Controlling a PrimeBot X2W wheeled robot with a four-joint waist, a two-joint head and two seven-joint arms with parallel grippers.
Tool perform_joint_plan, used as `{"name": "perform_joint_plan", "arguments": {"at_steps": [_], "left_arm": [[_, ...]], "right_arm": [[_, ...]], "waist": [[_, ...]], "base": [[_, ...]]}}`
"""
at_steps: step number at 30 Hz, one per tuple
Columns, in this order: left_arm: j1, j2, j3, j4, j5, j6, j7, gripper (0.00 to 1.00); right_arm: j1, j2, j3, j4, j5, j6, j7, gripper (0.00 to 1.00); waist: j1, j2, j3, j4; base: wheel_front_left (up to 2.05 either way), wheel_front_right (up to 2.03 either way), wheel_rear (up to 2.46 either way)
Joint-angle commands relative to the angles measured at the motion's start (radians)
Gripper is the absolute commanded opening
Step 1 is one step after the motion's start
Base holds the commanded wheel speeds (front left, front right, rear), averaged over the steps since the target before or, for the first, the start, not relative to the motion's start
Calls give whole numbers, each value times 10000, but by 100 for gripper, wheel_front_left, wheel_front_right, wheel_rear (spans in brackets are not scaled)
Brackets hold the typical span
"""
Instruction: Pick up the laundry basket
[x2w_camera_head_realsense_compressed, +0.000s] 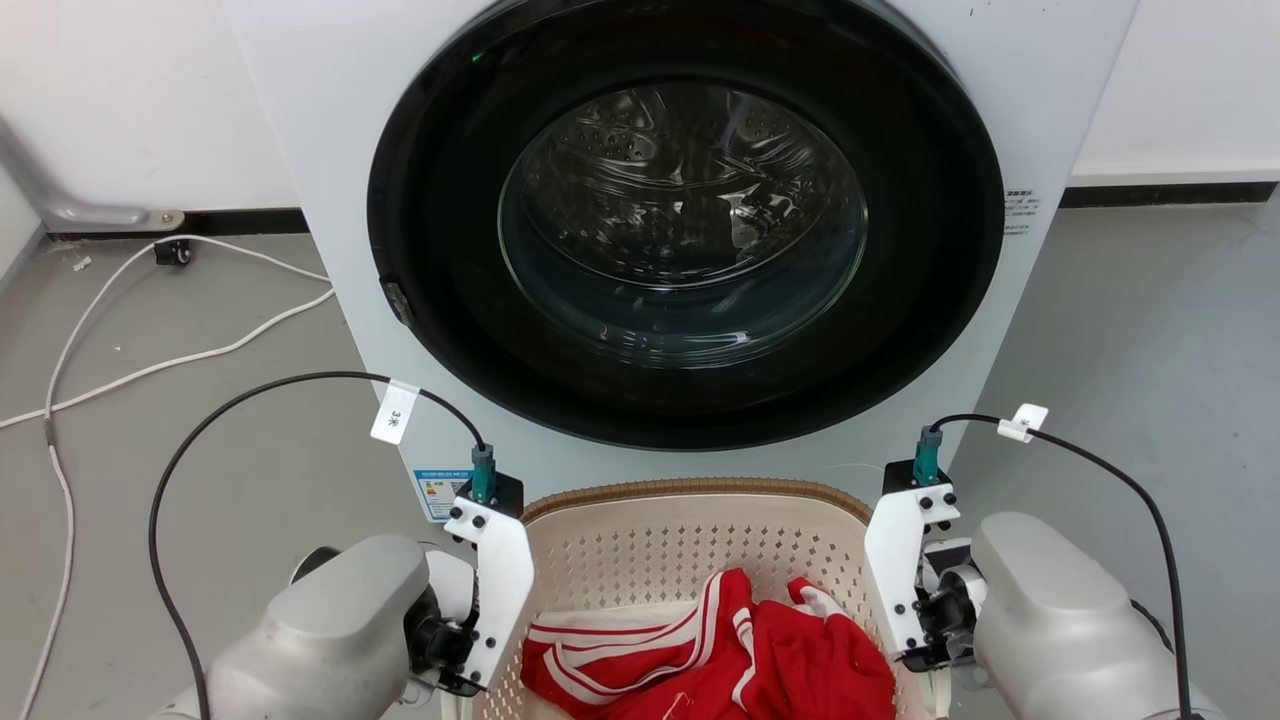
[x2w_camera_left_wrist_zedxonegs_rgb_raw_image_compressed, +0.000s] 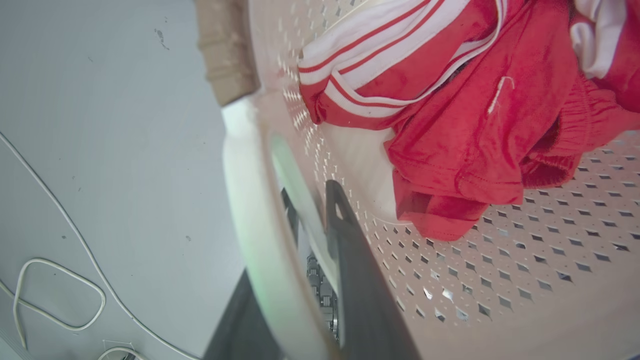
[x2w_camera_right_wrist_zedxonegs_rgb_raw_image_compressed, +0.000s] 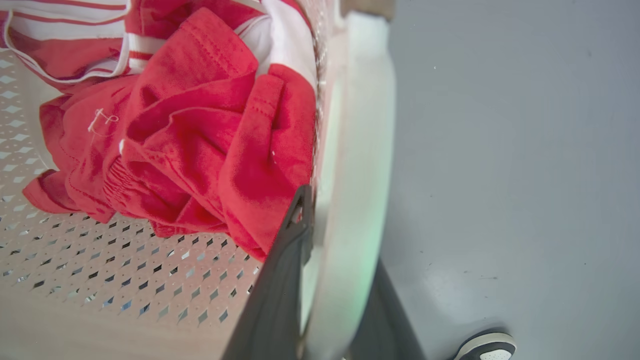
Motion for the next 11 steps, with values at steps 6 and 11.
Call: {"name": "perform_joint_plan", "arguments": {"at_steps": [6,11], "left_arm": [[-4,39,-112,-19,4,-135,105,0],[6,6,-111,4,-9,-135,171,0]], "right_arm": [[-273,-126,160,-14,-5,0,-35,0],[-239,-126,201,10,45,0,-25,0]], "waist": [[0,0,6,3],[0,0,4,3]], "base": [[0,0,0],[0,0,0]]}}
